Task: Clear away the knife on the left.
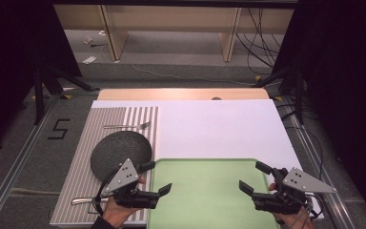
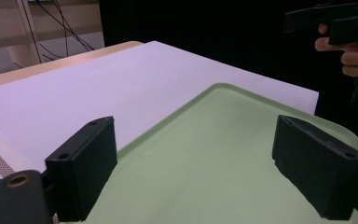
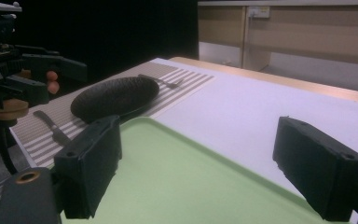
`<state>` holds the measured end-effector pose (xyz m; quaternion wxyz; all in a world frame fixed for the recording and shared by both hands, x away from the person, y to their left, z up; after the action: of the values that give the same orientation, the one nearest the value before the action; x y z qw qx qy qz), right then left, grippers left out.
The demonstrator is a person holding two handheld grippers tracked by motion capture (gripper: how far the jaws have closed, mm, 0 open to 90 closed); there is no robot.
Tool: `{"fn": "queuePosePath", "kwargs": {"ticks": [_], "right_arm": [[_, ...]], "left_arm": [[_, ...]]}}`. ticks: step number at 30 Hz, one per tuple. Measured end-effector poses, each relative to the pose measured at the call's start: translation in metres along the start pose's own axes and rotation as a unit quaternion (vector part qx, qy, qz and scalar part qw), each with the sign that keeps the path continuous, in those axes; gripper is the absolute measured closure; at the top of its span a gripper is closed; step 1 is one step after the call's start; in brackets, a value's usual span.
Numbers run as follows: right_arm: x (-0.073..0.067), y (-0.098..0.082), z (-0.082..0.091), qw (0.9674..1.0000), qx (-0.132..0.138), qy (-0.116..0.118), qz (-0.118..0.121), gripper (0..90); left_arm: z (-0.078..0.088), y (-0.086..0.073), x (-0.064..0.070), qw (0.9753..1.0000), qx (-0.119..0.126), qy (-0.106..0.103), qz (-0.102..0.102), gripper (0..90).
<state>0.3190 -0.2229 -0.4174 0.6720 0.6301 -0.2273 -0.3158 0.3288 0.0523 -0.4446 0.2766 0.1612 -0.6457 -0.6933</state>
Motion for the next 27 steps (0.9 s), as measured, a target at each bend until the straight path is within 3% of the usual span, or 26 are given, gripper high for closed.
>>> {"fn": "queuePosePath", "kwargs": {"ticks": [9, 17, 19, 22, 27], "right_arm": [[-0.0003, -0.0002, -0.0003, 1.0000, -0.001, 0.001, -0.003, 16.3], [-0.0009, -0.0005, -0.0005, 1.0000, -0.002, 0.004, -0.005, 16.3], [-0.0011, -0.0005, -0.0006, 1.0000, -0.002, 0.005, -0.006, 16.4], [-0.0011, -0.0007, -0.0007, 1.0000, -0.003, 0.006, -0.006, 16.4], [-0.0015, -0.0006, -0.0008, 1.0000, -0.003, 0.006, -0.007, 16.5]], "left_arm": [[-0.0003, 0.0000, 0.0004, 0.9999, -0.010, -0.005, -0.003, 14.5], [0.0009, -0.0010, 0.0002, 0.9990, -0.041, -0.014, -0.009, 15.0], [0.0021, -0.0010, 0.0002, 0.9983, -0.051, -0.018, -0.020, 15.3], [0.0023, -0.0012, -0.0002, 0.9978, -0.060, -0.023, -0.016, 15.5], [0.0050, -0.0053, -0.0035, 0.9942, -0.100, -0.023, -0.032, 15.5]]}}
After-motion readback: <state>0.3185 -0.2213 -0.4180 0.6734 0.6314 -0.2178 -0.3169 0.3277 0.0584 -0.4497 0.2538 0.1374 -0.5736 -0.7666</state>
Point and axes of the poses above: each handheld gripper's, and its own axes: z roughly backward along the jaws, y roughly out of its top, x roughly to its right, the point moved 9 cm from there along -z, roughly forward along the jaws, and after that the axes turned 10 degrees about x, right-handed, at the moved point
